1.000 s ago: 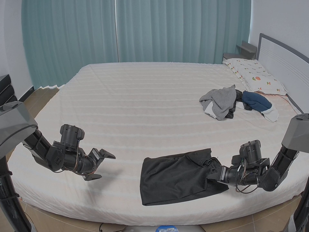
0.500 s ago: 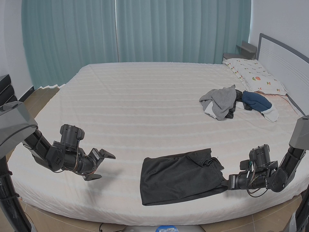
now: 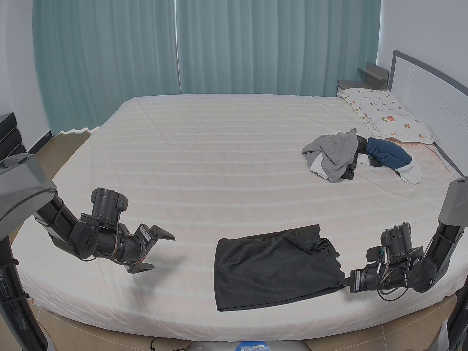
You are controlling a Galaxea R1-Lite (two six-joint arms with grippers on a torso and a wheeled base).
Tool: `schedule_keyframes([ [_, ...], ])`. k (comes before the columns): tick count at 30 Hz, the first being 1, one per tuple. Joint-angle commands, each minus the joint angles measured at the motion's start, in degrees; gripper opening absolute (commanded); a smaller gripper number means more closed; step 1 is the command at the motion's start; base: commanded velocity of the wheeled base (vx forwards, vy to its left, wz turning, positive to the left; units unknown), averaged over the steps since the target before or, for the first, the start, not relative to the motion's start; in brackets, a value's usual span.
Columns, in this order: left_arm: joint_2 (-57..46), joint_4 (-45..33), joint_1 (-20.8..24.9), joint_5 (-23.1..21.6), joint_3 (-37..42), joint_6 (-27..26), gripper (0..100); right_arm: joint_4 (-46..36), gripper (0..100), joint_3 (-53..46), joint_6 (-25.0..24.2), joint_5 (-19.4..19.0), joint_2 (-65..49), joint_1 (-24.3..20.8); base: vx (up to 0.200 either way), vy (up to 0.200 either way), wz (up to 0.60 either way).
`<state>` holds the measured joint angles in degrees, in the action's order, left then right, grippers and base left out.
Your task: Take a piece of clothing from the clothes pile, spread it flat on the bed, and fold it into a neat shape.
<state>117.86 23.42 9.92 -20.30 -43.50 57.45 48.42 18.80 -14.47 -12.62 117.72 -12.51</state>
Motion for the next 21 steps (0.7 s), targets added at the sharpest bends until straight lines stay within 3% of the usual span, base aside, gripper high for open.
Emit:
schedule_keyframes([
  [1,0.1,0.0,0.0,0.0,0.0,0.0,100,0.3,100,0.6,-0.6,0.0,-1.0,0.4,0.0,0.0,0.0],
  [4,0.1,0.0,0.0,0.0,0.0,0.0,100,0.4,100,1.9,-0.9,-0.4,-3.1,1.0,0.0,0.0,0.0],
  [9,0.1,0.0,0.0,0.0,0.0,0.1,100,0.0,100,8.3,-6.1,0.8,-4.3,-0.2,0.0,0.0,0.0],
  [13,0.1,0.0,0.0,0.0,0.0,0.1,100,-1.9,100,12.8,-10.8,1.0,-3.6,-3.8,0.0,0.0,0.0],
  [16,0.1,0.0,0.0,0.0,0.1,0.1,100,-2.5,100,16.8,-18.2,0.7,-0.9,-7.2,0.0,0.0,0.0],
  [19,0.1,0.0,0.0,0.0,0.1,0.1,100,-2.5,100,17.9,-20.3,0.6,0.8,-8.4,0.0,0.0,0.0],
  [21,0.1,0.0,0.0,0.0,0.1,0.1,100,-2.5,100,21.9,-26.5,0.4,5.2,-11.0,0.0,0.0,0.0],
])
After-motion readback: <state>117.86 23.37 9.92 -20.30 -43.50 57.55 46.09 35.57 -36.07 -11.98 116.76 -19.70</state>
